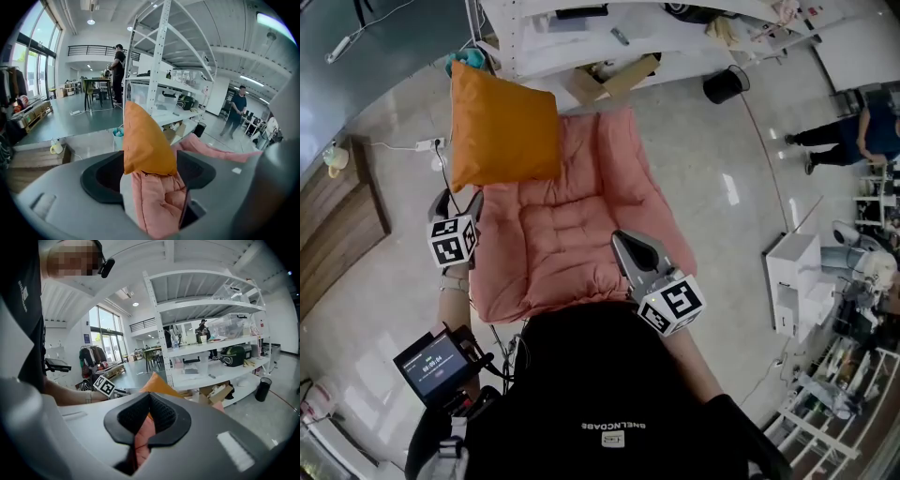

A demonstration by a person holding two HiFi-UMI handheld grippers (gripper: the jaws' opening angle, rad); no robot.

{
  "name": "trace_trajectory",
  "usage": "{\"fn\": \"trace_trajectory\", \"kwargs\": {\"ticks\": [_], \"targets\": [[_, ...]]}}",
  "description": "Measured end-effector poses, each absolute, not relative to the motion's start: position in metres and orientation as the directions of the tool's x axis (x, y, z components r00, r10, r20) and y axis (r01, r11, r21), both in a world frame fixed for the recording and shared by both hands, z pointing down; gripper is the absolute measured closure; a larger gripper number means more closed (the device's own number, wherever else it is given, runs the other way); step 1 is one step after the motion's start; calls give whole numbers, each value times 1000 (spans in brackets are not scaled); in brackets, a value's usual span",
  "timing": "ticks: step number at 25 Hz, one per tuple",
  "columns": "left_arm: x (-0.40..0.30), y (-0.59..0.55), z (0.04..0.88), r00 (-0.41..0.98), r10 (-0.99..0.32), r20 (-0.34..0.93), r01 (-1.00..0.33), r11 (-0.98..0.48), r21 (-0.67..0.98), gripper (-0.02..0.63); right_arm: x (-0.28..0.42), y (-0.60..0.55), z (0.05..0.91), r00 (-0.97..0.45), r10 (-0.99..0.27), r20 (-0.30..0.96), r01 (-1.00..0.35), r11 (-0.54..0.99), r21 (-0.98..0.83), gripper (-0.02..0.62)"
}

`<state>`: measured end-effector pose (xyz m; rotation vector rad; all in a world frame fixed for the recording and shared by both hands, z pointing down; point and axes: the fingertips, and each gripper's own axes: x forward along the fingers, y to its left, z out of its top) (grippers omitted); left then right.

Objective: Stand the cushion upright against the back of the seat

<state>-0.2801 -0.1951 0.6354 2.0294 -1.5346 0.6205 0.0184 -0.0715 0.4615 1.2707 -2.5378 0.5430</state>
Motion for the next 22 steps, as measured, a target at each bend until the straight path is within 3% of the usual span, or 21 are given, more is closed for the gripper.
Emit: {"fn": "trace_trajectory", "kwargs": {"ticks": [15, 22], "targets": [[-288, -240, 705, 235, -644, 728, -970, -199, 138, 235, 55, -46, 456, -418, -800, 430, -908, 373, -189, 588], [-284, -238, 708, 273, -622, 734, -962, -181, 204, 319, 62, -41, 451, -393, -818, 420, -920, 342, -193, 588]]}}
